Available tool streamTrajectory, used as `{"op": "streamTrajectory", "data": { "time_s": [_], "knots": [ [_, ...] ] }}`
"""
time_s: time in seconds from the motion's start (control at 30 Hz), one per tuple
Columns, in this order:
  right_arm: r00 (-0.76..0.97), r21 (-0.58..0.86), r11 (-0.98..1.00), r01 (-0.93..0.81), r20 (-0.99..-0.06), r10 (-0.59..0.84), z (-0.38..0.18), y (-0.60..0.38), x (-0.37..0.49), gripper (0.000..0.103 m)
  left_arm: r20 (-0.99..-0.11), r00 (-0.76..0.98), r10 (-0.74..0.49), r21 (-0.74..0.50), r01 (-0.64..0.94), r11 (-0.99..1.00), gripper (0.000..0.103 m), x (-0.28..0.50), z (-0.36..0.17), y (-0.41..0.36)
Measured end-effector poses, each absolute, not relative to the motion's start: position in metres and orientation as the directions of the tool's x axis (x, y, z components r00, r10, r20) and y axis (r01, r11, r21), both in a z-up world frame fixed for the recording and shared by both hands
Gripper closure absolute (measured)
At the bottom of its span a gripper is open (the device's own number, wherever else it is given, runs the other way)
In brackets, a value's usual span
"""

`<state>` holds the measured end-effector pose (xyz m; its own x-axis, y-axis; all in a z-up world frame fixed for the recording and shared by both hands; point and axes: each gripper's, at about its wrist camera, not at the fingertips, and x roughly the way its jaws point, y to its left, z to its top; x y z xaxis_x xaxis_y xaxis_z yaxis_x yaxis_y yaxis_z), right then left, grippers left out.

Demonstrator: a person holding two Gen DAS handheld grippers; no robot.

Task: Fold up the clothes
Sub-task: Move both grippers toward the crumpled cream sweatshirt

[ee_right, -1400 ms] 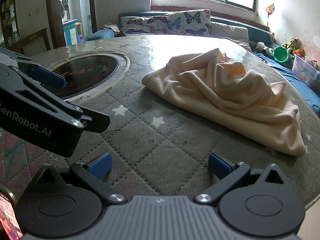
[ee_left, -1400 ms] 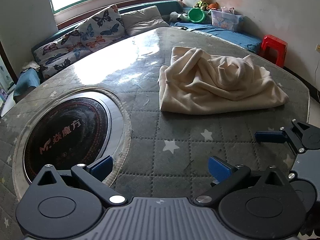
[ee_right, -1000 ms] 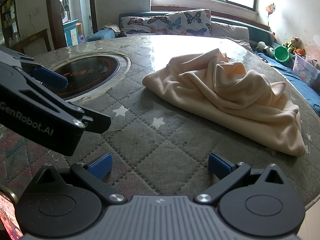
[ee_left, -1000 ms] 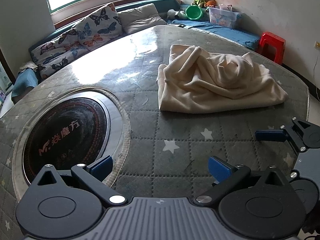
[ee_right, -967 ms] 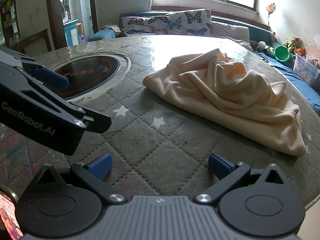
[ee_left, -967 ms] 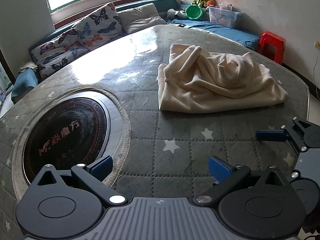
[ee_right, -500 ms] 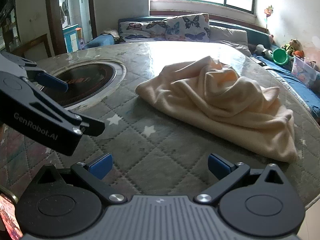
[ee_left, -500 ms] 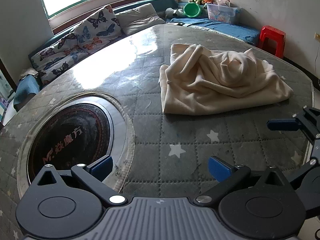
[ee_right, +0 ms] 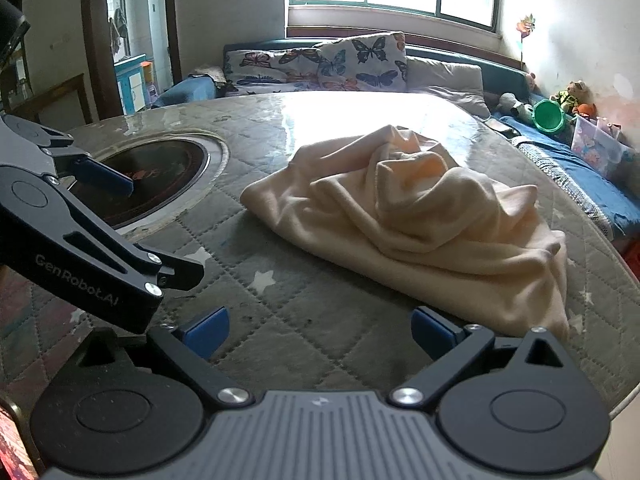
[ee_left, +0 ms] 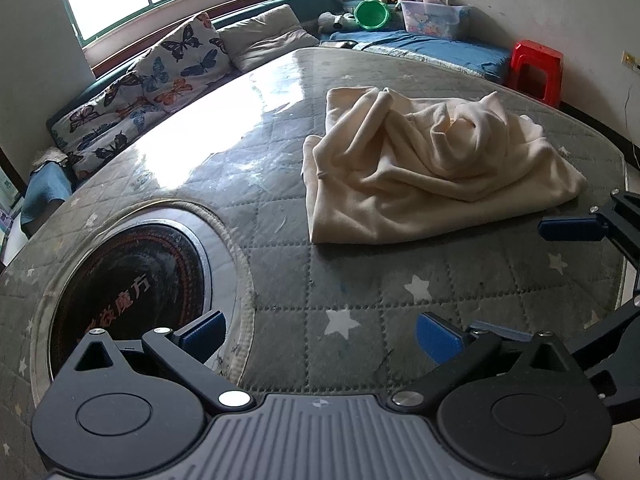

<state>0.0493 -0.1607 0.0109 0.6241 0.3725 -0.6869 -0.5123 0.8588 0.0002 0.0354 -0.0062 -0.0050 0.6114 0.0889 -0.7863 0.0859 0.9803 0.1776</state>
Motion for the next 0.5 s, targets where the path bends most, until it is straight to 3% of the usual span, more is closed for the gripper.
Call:
{"op": "streamTrajectory", "data": {
  "time_s": [0.5],
  "knots": [
    [0.65, -0.021, 0.877, -0.479, -0.68, 0.338, 0.014, -0.173, 0.071, 0.013, -0.782, 0.615, 0.099, 0.18, 0.072, 0.981, 0.0, 0.054, 0.0, -0.004]
  ]
}}
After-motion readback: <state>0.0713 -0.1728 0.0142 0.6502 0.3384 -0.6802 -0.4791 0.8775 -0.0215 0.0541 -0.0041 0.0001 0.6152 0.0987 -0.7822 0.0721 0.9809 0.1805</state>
